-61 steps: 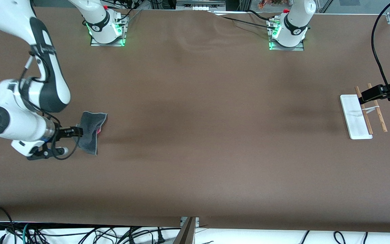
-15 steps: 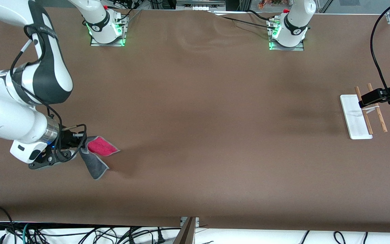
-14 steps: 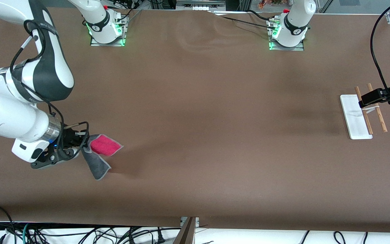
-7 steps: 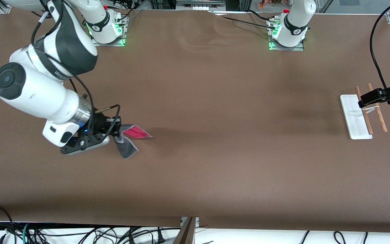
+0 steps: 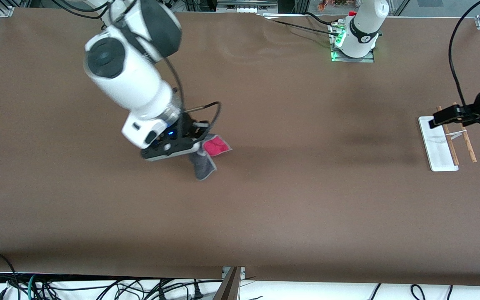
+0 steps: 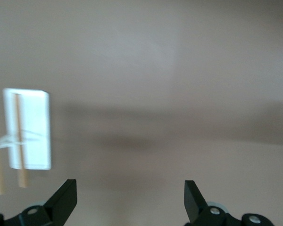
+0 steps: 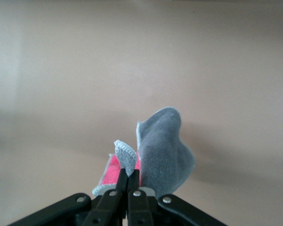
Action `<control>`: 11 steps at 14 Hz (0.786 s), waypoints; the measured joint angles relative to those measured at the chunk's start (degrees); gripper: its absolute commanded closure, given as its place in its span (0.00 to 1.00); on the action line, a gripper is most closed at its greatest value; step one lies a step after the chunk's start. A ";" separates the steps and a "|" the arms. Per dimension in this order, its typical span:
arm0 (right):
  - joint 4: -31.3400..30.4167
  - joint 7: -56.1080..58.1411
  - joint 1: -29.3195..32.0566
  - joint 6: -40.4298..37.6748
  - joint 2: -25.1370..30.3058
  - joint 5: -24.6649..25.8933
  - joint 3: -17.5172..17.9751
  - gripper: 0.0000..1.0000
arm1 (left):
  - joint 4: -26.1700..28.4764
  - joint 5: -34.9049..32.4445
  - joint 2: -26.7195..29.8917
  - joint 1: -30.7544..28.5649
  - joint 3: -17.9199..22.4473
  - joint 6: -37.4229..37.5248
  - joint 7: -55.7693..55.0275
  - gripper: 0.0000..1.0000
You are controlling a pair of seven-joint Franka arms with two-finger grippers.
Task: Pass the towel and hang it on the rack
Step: 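Carry the towel inward with the right gripper while the left gripper reaches out, then move the left gripper to the towel and grasp its hanging edge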
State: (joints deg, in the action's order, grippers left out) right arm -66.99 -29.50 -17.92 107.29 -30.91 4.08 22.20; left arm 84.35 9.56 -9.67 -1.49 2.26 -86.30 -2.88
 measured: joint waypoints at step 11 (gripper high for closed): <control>-0.06 -12.01 -10.09 6.53 -1.25 2.43 -0.14 1.00 | 3.72 19.59 -6.22 2.87 -9.06 0.30 4.73 0.00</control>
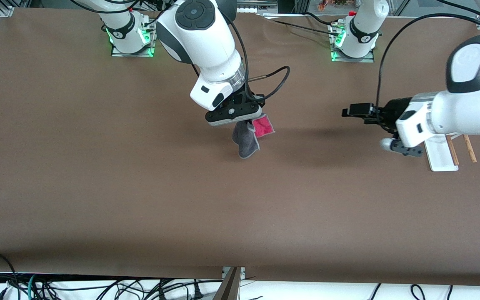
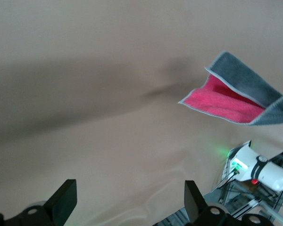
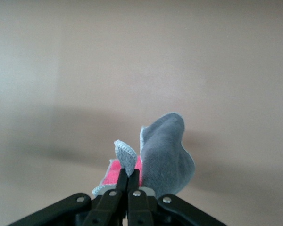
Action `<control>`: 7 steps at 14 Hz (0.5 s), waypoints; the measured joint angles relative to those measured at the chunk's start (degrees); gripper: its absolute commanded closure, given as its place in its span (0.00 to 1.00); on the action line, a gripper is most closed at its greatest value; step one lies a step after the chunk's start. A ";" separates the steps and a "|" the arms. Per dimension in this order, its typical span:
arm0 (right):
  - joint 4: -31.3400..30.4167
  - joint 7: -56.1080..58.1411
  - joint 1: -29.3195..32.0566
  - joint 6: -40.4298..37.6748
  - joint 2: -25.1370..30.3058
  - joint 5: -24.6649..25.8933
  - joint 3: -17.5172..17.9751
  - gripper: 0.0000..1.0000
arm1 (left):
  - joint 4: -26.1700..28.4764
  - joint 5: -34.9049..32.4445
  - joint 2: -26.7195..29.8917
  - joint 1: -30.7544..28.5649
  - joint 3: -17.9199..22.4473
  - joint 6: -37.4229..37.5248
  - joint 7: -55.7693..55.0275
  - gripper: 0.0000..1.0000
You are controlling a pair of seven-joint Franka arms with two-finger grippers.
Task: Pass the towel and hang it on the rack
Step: 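Move the left gripper to the towel and grasp its hanging edge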
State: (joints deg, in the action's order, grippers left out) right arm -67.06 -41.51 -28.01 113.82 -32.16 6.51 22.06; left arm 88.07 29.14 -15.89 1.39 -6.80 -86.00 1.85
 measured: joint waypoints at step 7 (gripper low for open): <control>0.04 0.00 0.00 1.87 0.03 0.00 -0.12 1.00 | 9.20 0.39 -0.25 0.40 -12.45 -19.98 15.18 0.00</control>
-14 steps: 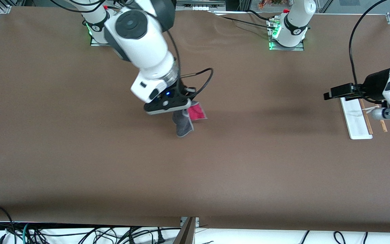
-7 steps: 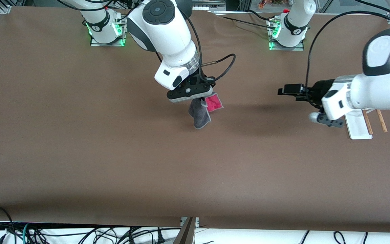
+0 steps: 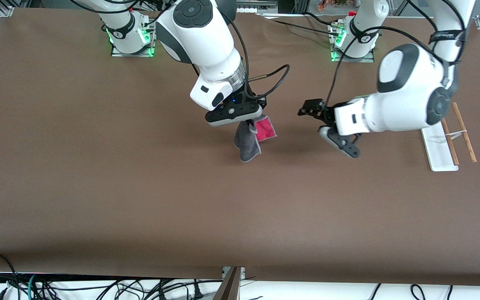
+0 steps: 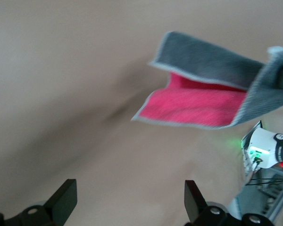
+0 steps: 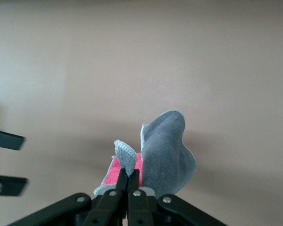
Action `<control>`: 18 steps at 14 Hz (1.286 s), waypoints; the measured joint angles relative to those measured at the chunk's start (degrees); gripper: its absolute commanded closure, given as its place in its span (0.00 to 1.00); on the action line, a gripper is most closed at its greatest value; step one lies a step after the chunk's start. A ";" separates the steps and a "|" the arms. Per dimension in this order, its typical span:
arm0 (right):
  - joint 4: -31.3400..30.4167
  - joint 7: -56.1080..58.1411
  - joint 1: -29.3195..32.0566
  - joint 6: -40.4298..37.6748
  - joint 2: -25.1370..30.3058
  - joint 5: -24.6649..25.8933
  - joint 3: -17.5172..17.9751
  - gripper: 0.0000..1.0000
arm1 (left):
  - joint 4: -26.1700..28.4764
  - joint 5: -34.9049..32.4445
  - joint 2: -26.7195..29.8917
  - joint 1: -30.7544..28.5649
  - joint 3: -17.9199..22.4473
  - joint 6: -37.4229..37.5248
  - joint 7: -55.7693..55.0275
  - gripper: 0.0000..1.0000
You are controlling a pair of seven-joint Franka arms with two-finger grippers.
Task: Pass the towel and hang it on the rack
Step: 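Move the left gripper to the towel and grasp its hanging edge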
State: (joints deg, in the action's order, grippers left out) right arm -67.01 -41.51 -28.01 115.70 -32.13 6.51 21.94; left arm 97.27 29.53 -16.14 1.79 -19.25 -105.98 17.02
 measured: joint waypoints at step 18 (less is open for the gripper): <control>0.08 0.00 -0.33 0.23 0.20 0.00 0.05 1.00 | 14.07 2.72 -2.82 0.96 -9.74 -32.62 28.25 0.10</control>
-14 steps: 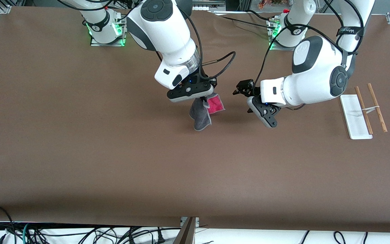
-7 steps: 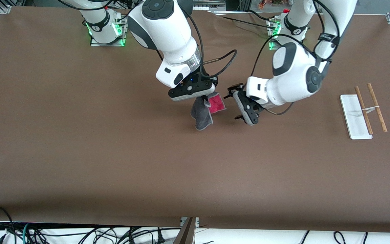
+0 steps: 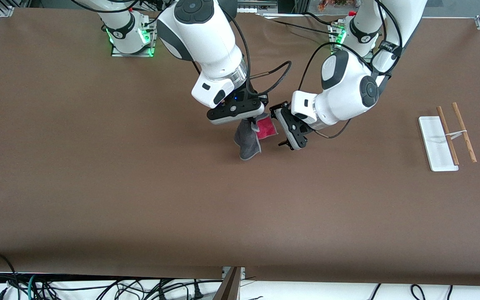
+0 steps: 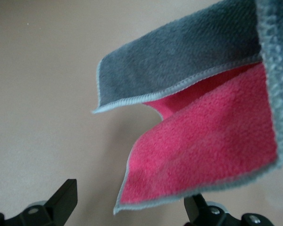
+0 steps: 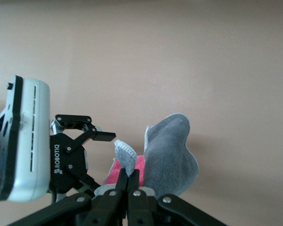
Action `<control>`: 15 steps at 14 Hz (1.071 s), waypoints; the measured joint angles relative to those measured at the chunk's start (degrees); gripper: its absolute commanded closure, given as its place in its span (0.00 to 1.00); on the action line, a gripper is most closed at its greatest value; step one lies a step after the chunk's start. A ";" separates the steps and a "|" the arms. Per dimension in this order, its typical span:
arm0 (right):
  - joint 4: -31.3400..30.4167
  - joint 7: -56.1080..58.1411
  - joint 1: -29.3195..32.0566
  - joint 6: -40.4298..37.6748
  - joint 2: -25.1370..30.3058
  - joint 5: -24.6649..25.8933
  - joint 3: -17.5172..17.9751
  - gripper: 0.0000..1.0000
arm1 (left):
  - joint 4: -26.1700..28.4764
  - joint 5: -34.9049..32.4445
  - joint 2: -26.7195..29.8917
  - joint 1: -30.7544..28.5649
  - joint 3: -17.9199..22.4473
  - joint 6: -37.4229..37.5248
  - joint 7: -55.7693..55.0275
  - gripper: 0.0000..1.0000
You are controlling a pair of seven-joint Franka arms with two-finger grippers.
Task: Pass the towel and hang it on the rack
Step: 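Move the left gripper to the towel and grasp its hanging edge, then open the right gripper while the left gripper pulls the towel away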
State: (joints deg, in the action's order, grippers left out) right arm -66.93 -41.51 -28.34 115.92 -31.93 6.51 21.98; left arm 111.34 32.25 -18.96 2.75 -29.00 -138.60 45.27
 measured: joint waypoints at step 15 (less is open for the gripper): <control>0.01 0.00 0.01 0.00 0.00 0.00 -0.10 1.00 | -0.05 0.02 -1.05 0.25 0.02 -1.30 0.21 1.00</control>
State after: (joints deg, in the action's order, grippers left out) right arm -66.92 -41.51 -28.33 115.92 -31.93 6.52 21.89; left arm 111.29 32.27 -20.01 3.00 -28.97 -139.90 45.47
